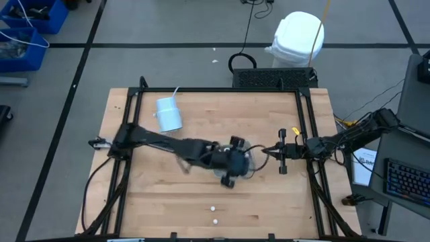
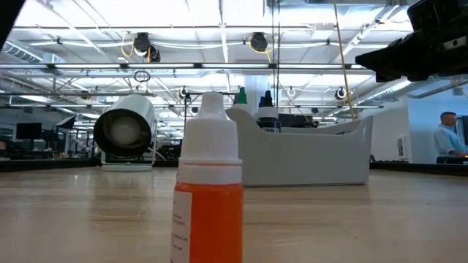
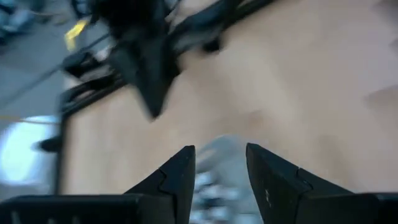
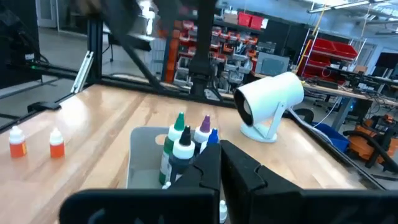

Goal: Pick & Place food coloring
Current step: Put the top small orange food coloring bottle into the bin

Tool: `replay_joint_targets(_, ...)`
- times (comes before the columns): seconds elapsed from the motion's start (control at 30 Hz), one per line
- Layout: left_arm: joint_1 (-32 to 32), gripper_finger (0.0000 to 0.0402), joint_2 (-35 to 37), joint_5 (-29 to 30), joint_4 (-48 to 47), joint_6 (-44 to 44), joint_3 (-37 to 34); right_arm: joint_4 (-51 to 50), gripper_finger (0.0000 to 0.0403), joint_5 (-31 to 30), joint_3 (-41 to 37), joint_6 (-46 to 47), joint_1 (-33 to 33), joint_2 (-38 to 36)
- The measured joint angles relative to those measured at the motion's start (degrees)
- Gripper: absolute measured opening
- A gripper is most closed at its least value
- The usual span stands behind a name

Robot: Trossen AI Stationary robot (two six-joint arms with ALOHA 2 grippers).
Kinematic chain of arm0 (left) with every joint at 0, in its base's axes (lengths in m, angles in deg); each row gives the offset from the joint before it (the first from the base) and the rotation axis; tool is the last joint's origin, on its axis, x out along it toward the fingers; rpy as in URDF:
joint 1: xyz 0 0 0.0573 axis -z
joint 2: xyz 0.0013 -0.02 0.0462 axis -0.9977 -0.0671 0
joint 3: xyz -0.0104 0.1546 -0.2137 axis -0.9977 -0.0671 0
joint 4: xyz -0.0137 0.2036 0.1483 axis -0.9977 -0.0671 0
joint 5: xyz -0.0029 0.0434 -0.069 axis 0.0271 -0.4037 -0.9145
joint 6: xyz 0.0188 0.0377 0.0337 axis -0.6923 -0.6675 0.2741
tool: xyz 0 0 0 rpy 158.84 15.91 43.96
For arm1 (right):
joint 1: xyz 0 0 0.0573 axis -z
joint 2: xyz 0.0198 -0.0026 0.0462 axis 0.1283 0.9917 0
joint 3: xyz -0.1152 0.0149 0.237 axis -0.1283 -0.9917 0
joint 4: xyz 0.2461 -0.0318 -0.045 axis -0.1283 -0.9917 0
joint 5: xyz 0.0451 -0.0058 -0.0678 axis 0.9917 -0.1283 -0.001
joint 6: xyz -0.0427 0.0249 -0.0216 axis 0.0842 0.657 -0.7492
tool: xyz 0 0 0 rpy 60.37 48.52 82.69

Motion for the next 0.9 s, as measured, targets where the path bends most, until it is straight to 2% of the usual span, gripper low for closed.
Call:
replay_joint_targets(0.13,5.36,0.0149,2.50,-3.52,-2.74,12.58,0.25,-1.11,0.0000,0.03,-0.02,1.05,0.00,0.02)
replay_joint_targets(0.27,10.74,0.0149,-0.82,-3.22,-7.07,20.18,0.07,-1.09,0.0000,0.43,-0.02,4.83,-0.07,0.03)
replay_joint_targets(0.37,14.17,0.0149,-4.12,-2.25,-11.79,21.09,-0.04,-1.24,0.0000,0.51,-0.02,7.79,-0.11,0.03)
replay_joint_targets(0.53,18.41,0.0150,-8.42,-2.28,-20.30,17.52,-0.12,-2.23,0.0000,3.11,0.01,9.84,-0.13,0.44)
replay_joint_targets(0.73,19.76,0.0150,-9.21,-5.68,-20.72,17.79,-0.08,-1.91,0.0000,4.81,0.00,10.75,-0.13,1.20)
replay_joint_targets(0.9,18.96,0.0150,-9.18,-5.66,-18.88,18.10,-0.02,-1.94,0.0000,4.81,-0.01,11.15,-0.13,1.22)
